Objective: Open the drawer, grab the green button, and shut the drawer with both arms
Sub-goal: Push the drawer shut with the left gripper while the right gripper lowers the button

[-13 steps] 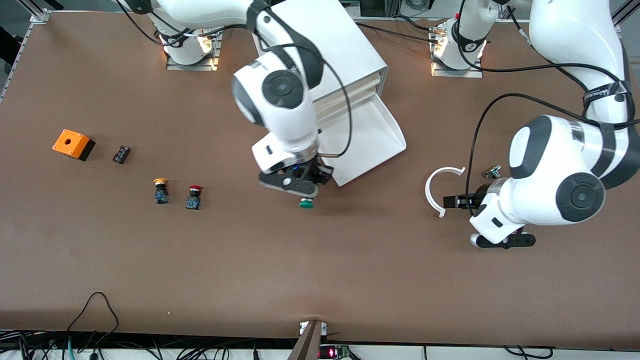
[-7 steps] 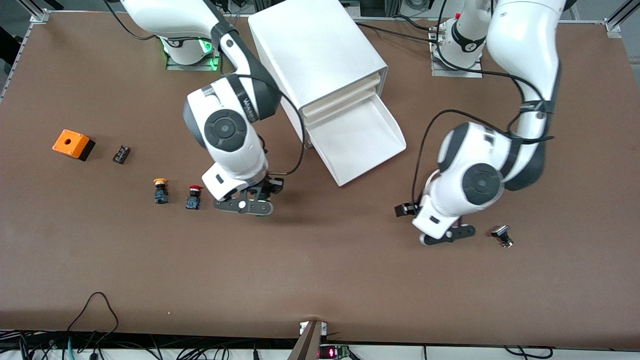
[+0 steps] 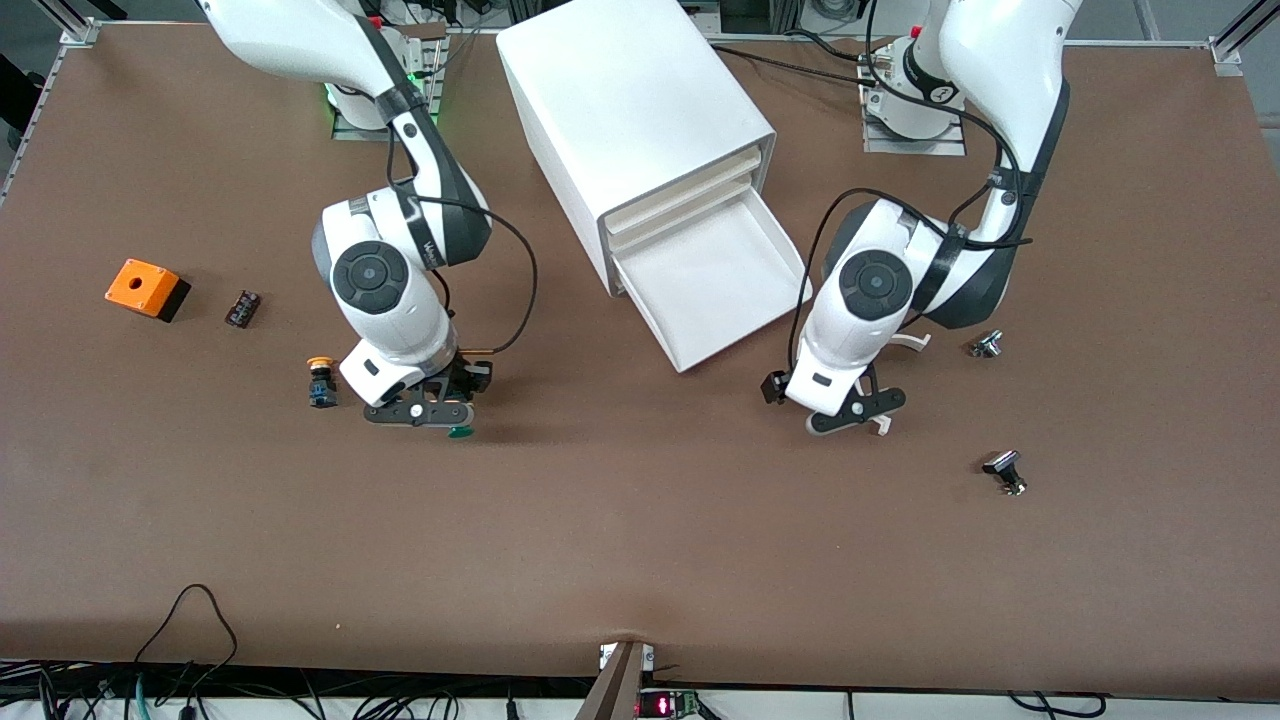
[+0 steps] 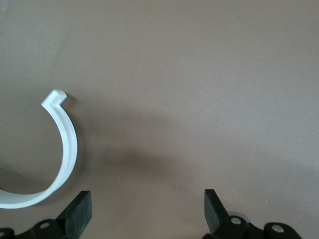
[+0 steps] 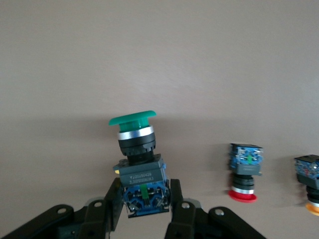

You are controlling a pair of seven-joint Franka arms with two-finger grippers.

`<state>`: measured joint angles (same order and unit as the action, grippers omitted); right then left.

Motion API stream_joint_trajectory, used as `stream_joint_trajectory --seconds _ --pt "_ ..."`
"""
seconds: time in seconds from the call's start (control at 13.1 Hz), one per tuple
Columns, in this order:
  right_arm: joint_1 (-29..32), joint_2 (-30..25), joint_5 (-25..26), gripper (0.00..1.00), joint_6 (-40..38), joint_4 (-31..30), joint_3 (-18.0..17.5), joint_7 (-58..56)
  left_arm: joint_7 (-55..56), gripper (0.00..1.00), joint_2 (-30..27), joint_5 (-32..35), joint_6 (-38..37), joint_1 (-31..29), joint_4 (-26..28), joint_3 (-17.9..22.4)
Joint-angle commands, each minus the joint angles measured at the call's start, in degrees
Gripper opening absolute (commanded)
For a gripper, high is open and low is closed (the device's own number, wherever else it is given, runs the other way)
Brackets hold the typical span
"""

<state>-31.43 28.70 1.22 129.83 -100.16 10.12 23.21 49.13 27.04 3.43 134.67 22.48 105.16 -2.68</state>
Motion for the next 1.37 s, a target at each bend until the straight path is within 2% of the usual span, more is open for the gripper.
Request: stream_joint_trajectory --seconds 0.0,0.15,0.3,0.46,0.61,0.76,0.84,0.99,1.14,1.3 --pt "0.75 -2.07 -0.78 0.0 5.68 -7.66 1.31 -1.94 10.51 0.99 -4.28 1.49 6.66 2.12 10.23 -0.13" --pt "0.93 -1.81 -0.78 0.0 10.42 -11.79 1.31 -1.94 17.29 0.99 -3.76 1.4 6.57 5.28 11.03 -0.13" --pt "1.37 -0.93 -0.87 0.0 13.5 -14.08 1.31 -1.24 17.76 0.99 -3.32 1.49 6.31 5.29 12.43 -0.65" --pt "1.37 -0.32 -0.96 0.0 13.87 -14.45 1.31 -0.8 17.41 0.99 -3.23 0.71 6.13 4.94 12.44 -2.84" --pt "1.28 -0.49 -1.05 0.37 14.04 -15.4 1.31 0.17 17.67 0.99 -3.23 -2.27 5.7 4.76 12.27 -5.3" --pt "1.28 -0.84 -1.05 0.86 13.87 -15.41 1.31 0.69 17.23 0.99 -3.23 -8.67 3.33 4.85 11.65 -7.5" --pt "1.28 -0.93 -1.05 0.99 13.87 -15.06 1.31 0.96 17.06 0.99 -3.23 -10.27 2.89 5.2 11.65 -7.69" --pt "1.37 -1.98 -1.05 0.99 13.61 -14.62 1.31 -0.26 18.11 0.99 -3.14 -13.17 -0.09 5.91 11.74 -11.0" --pt "1.37 -3.47 -1.05 0.99 12.29 -13.92 1.48 -0.53 18.73 0.99 -3.14 -17.74 -1.25 6.34 11.65 -11.91" --pt "1.37 -4.88 -0.96 0.99 8.7 -12.08 2.62 -0.71 18.81 0.99 -3.23 -19.07 -2.12 6.26 11.65 -13.91"
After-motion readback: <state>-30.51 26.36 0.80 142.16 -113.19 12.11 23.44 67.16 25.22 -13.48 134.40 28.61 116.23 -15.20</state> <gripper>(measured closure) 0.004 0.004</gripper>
